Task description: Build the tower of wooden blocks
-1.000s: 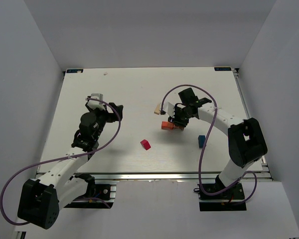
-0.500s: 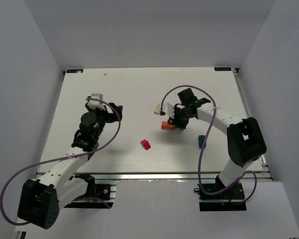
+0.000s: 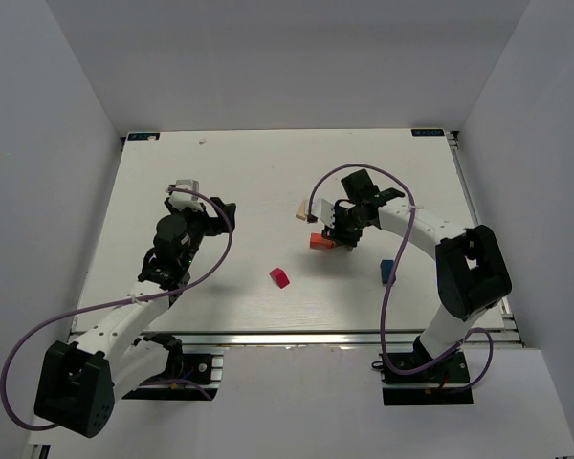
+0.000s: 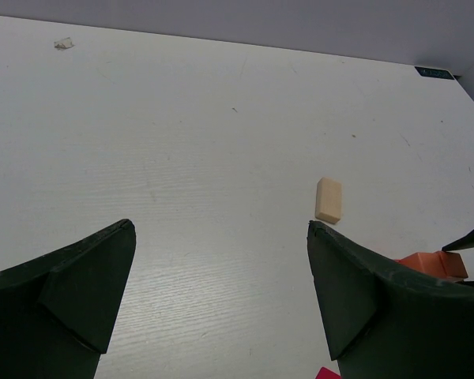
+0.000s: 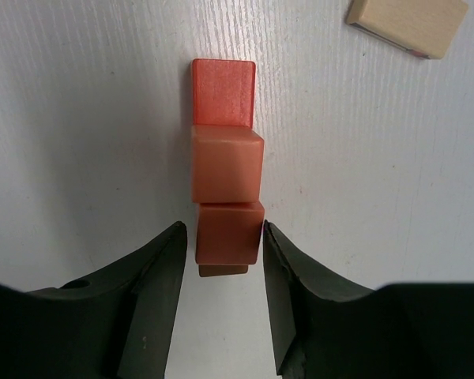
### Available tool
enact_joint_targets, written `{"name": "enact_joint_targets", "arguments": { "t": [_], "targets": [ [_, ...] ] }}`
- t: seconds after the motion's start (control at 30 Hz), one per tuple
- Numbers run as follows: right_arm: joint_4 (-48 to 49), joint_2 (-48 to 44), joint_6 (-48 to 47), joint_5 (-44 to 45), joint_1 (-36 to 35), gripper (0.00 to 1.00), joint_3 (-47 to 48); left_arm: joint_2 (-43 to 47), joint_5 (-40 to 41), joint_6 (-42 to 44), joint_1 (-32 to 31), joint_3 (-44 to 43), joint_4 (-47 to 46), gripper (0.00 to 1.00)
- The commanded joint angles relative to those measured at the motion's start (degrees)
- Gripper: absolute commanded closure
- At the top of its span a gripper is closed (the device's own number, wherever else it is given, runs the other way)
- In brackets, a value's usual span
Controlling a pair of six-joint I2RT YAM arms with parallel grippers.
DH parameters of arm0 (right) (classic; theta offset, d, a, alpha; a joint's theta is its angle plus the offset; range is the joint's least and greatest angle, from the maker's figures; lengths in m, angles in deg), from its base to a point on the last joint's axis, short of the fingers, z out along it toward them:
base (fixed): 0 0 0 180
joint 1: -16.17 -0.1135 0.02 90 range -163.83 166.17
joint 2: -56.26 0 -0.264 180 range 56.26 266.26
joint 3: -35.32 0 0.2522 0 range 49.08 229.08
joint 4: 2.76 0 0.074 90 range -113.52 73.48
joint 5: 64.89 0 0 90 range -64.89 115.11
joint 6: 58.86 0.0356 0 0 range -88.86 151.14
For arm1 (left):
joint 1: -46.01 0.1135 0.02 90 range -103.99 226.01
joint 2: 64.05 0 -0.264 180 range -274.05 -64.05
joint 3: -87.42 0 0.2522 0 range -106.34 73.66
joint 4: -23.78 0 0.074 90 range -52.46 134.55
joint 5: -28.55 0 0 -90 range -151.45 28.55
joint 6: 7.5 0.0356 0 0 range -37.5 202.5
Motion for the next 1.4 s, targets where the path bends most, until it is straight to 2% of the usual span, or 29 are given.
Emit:
{"name": "enact_joint_targets", "arguments": {
  "t": [0.0, 0.27, 0.83, 0.93, 1.13, 1.2, 1.3, 1.37],
  "targets": [
    [0.1, -1.2, -1.6, -1.5, -0.3, 0.52, -0.1, 0.2, -0.6, 0.6, 0.2, -2.0, -0.3, 0.02],
    [-0.5, 0.1, -2.5, -1.7, -0.3, 0.60, 0.9, -0.6, -0.6, 0.9, 0.2, -2.2, -1.0, 0.02],
    [-0.1, 0.2, -1.3, -2.2, -0.4, 0.57, 1.2, -0.9, -0.9, 1.2, 0.2, -2.2, -1.0, 0.02],
    [0.2, 0.2, -1.1, -2.1, -0.4, 0.49, 1.2, -1.0, -0.8, 1.2, 0.2, -2.1, -1.0, 0.02],
    [0.5, 0.3, -1.0, -2.0, -0.4, 0.47, 1.2, -1.0, -1.2, 1.2, 0.2, -2.2, -1.2, 0.02],
    [0.8, 0.0, -1.1, -2.1, -0.4, 0.44, 1.2, -1.2, -1.4, 1.1, 0.2, -2.0, -1.4, 0.02],
    [1.1, -0.5, -1.3, -2.3, -0.4, 0.32, 1.2, -1.7, -1.9, 0.9, 0.2, -2.1, -2.0, 0.02],
    [1.7, -1.1, -1.3, -2.3, -0.4, 0.29, 1.7, -2.2, -2.3, 0.6, 0.2, -2.4, -2.1, 0.02]
  ]
}}
